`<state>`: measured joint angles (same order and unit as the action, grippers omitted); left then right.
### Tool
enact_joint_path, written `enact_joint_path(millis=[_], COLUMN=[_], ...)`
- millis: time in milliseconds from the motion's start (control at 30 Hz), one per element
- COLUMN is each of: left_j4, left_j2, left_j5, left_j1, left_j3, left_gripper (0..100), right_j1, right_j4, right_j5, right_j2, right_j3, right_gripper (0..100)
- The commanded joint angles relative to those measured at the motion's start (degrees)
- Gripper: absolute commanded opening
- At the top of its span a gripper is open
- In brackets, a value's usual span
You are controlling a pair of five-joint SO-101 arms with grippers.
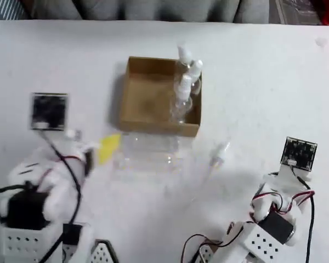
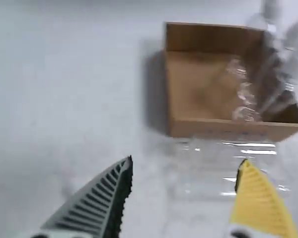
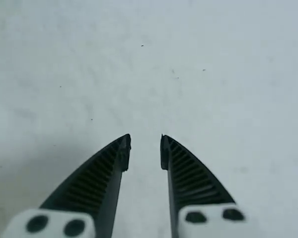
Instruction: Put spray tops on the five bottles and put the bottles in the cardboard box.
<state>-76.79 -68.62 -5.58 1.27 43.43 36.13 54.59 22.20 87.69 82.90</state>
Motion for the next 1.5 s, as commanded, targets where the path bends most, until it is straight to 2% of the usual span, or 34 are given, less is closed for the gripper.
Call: enact_joint_path(millis=[0,233,467,633,733,867,1000,1067,1200,1467], left_j4=[0.62,8.97,16.62,16.79,11.43,2.02,-2.02,-2.37,2.46,16.35], left_j2=[-1.36,6.20,20.88,26.77,29.32,30.81,30.81,30.81,31.16,31.34], left_j5=[4.57,7.65,7.30,7.21,7.30,7.65,7.03,4.13,0.70,0.26], left_j1=[18.07,31.78,38.46,44.44,47.08,46.20,39.52,35.65,30.90,30.55], left_j3=[-2.73,2.73,2.02,-3.08,-7.03,-8.88,-6.77,-5.01,1.58,13.19], left_gripper=[31,31,31,31,31,31,31,31,31,31], right_j1=[-3.56,-7.16,-9.71,-9.89,-12.88,-15.60,-15.78,-15.87,-15.87,-15.87], right_j4=[-0.04,0.22,0.31,-0.13,-0.04,0.04,0.22,0.31,0.31,0.40], right_j5=[-1.58,-1.49,-0.26,1.58,4.57,7.03,7.82,7.82,7.91,7.91], right_j2=[0.48,0.48,0.48,0.57,0.31,0.48,0.48,0.48,0.48,0.40], right_j3=[0.26,2.02,3.69,5.19,5.63,6.77,6.95,6.95,6.95,6.95], right_gripper=[6.3,6.6,6.7,6.7,6.7,6.7,6.7,6.7,6.7,6.7])
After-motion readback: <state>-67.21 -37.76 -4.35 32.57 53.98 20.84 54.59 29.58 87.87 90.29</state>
